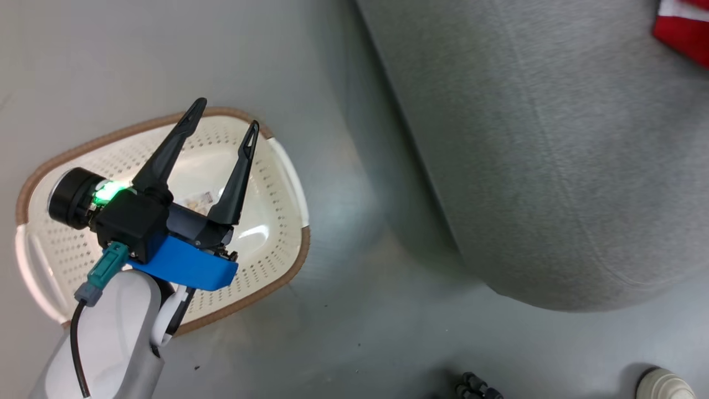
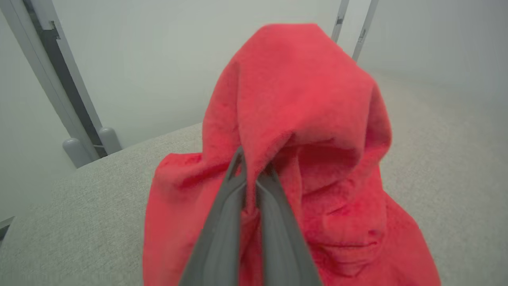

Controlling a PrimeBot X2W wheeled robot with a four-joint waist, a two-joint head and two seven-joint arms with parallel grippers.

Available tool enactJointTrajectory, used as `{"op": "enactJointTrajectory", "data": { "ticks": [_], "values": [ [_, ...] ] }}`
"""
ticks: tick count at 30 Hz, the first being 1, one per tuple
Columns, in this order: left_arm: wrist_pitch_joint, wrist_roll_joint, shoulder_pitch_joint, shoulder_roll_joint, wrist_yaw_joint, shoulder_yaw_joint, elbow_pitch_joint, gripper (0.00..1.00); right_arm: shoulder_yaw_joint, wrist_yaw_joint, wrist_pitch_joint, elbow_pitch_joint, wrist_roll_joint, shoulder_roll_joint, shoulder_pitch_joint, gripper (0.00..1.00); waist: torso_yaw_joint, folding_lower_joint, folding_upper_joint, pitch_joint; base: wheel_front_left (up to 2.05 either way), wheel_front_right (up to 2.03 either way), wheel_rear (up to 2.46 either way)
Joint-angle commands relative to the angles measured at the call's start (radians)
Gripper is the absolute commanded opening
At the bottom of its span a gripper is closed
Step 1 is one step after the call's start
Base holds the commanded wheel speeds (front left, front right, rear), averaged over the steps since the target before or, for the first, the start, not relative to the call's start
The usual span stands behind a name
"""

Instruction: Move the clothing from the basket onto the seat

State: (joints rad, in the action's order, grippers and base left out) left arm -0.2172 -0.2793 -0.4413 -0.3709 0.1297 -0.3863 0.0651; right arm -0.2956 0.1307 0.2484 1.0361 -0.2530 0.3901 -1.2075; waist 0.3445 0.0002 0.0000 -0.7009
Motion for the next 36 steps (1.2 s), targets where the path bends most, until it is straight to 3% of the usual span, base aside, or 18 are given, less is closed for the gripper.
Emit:
{"op": "enactJointTrajectory", "data": {
  "ticks": [1, 9, 10, 12, 13, 14, 15, 23, 36],
  "values": [
    [-0.005, 0.006, -0.02, 0.002, -0.003, 0.001, 0.0, 1.0, -0.016, 0.0, 0.008, 0.014, 0.01, -0.01, 0.021, 0.0, -0.038, -0.0002, 0.0, -0.037, 0.0, 0.0, 0.0],
    [-0.029, -0.006, -0.032, 0.03, -0.005, -0.009, 0.041, 1.0, -0.065, 0.0, 0.014, 0.056, 0.075, -0.017, 0.052, 0.0, -0.055, -0.0002, 0.0, -0.019, 0.0, 0.0, 0.0],
    [-0.032, -0.007, -0.033, 0.033, -0.005, -0.011, 0.048, 1.0, -0.066, 0.0, 0.014, 0.058, 0.083, -0.02, 0.051, 0.05, -0.056, -0.0002, 0.0, -0.014, 0.0, 0.0, 0.0],
    [-0.035, -0.008, -0.035, 0.041, -0.004, -0.014, 0.06, 1.0, -0.067, 0.0, 0.015, 0.06, 0.103, -0.023, 0.054, 0.33, -0.058, -0.0002, 0.0, -0.001, 0.0, 0.0, 0.0],
    [-0.038, -0.009, -0.036, 0.045, -0.004, -0.016, 0.067, 1.0, -0.065, 0.0, 0.016, 0.062, 0.111, -0.025, 0.056, 0.42, -0.059, -0.0002, 0.0, 0.006, 0.0, 0.0, 0.0],
    [-0.041, -0.01, -0.037, 0.048, -0.004, -0.017, 0.075, 1.0, -0.063, 0.0, 0.016, 0.063, 0.12, -0.025, 0.058, 0.62, -0.06, -0.0002, 0.0, 0.014, 0.0, 0.0, 0.0],
    [-0.042, -0.013, -0.036, 0.051, -0.004, -0.018, 0.082, 1.0, -0.06, 0.0, 0.016, 0.064, 0.128, -0.025, 0.061, 1.0, -0.061, -0.0002, 0.0, 0.024, 0.0, 0.0, 0.0],
    [-0.048, -0.056, 0.016, 0.11, -0.002, -0.009, 0.156, 1.0, 0.014, 0.0, 0.017, 0.048, 0.152, -0.03, 0.13, 1.0, -0.092, -0.0002, 0.0, 0.173, 0.0, 0.0, 0.0],
    [-0.049, -0.08, 0.243, 0.216, 0.0, 0.117, 0.216, 1.0, 0.202, 0.0, 0.018, -0.08, 0.102, -0.086, 0.407, 1.0, -0.161, -0.0002, 0.0, 0.498, 0.0, 0.0, 0.0]
  ]
}}
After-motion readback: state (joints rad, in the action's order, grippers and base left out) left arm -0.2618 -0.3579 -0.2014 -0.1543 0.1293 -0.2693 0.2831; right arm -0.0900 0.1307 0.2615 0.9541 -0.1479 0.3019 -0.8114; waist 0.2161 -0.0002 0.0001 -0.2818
